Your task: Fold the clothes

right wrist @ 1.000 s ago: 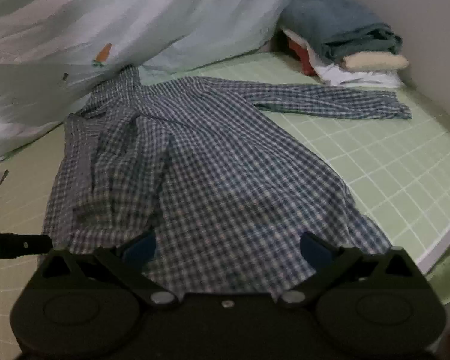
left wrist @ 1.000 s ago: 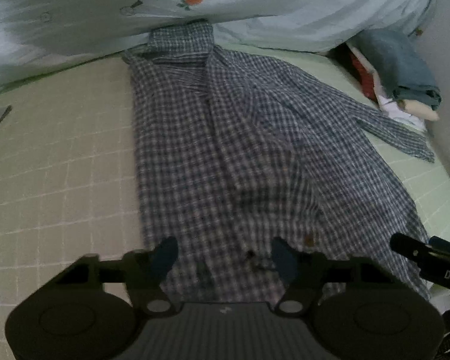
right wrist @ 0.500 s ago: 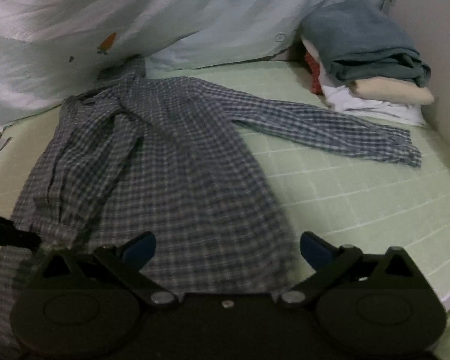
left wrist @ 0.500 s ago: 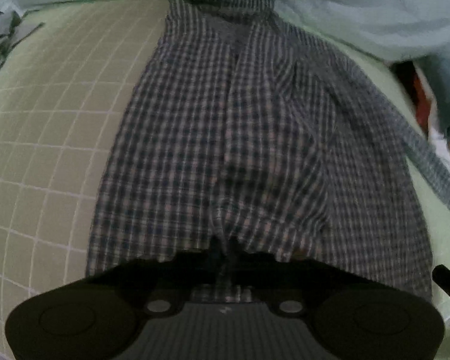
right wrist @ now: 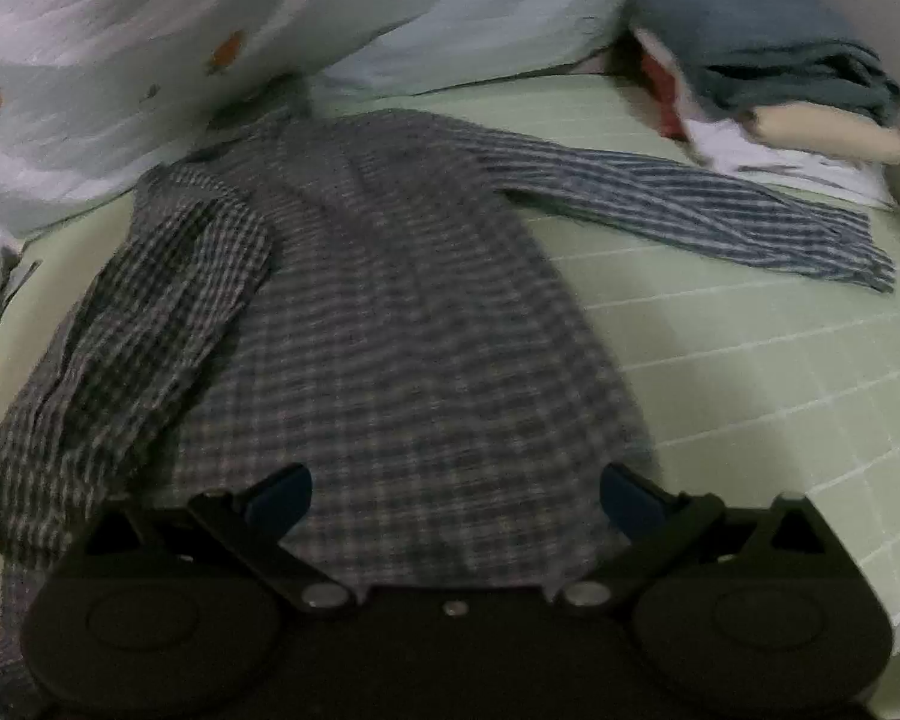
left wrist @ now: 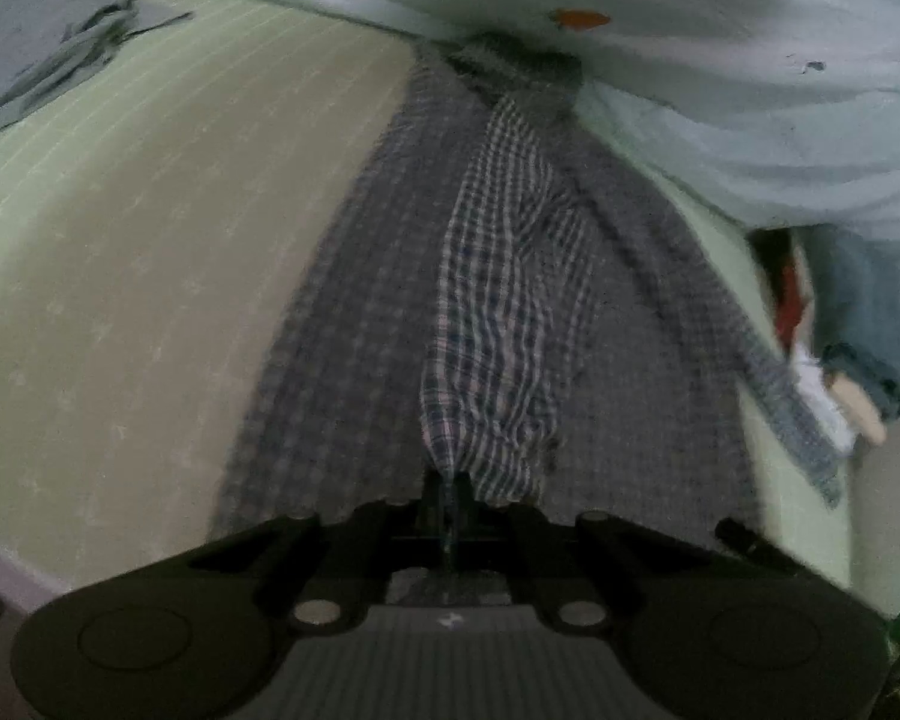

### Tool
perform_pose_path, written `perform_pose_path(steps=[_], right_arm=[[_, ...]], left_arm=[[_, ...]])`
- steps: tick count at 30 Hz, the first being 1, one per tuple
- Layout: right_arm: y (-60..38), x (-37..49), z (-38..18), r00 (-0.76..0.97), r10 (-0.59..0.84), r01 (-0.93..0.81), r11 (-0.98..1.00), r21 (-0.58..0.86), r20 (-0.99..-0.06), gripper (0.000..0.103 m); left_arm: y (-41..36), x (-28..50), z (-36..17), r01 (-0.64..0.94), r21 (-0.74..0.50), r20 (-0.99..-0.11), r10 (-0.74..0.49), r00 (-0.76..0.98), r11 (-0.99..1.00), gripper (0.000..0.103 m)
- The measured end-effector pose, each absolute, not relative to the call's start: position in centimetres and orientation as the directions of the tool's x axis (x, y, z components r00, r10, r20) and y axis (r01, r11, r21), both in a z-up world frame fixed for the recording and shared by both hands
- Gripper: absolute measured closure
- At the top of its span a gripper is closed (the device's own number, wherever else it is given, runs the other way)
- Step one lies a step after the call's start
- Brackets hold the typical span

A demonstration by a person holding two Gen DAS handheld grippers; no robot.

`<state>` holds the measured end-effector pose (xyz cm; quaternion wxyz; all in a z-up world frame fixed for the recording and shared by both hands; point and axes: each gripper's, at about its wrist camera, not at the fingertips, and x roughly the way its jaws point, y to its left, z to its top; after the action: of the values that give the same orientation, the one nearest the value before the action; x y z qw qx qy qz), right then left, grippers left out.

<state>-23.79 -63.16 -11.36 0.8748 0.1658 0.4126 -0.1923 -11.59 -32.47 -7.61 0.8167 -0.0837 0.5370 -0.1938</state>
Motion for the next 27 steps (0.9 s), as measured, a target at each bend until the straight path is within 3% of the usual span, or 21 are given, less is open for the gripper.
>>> perform_pose_path(steps=[11, 13, 15, 20, 27], right_arm=[[-55.8, -23.5, -10.9, 0.563, -0.231, 0.447, 0.893, 0.057, -0.793, 0.0], [-55.1, -23.8, -10.7, 0.558, -0.253, 0.47, 0.881, 0.05, -0.79, 0.0], [-54.6, -24.2, -10.5, 0.556, -0.276, 0.499, 0.865, 0.049, -0.784, 0.0], [-53.4, -25.2, -9.7, 0.566, -0.353, 0.588, 0.807, 0.064, -0.745, 0.0], [-52.4, -25.9, -9.7, 0.577, -0.369, 0.622, 0.777, 0.099, -0.728, 0.0]], left_arm=[[-31.4, -8.8, -12.7, 0.282, -0.274, -0.916, -0.339, 0.217, 0.92, 0.092], [-31.8, -8.2, -12.8, 0.316, -0.264, -0.918, -0.338, 0.209, 0.911, 0.08], [-32.1, -7.9, -12.4, 0.36, -0.225, -0.918, -0.321, 0.232, 0.905, 0.061], [-32.7, -7.8, -10.8, 0.479, -0.139, -0.897, -0.315, 0.309, 0.867, 0.034], [-33.0, -8.1, -9.8, 0.55, -0.093, -0.874, -0.333, 0.355, 0.83, 0.027]])
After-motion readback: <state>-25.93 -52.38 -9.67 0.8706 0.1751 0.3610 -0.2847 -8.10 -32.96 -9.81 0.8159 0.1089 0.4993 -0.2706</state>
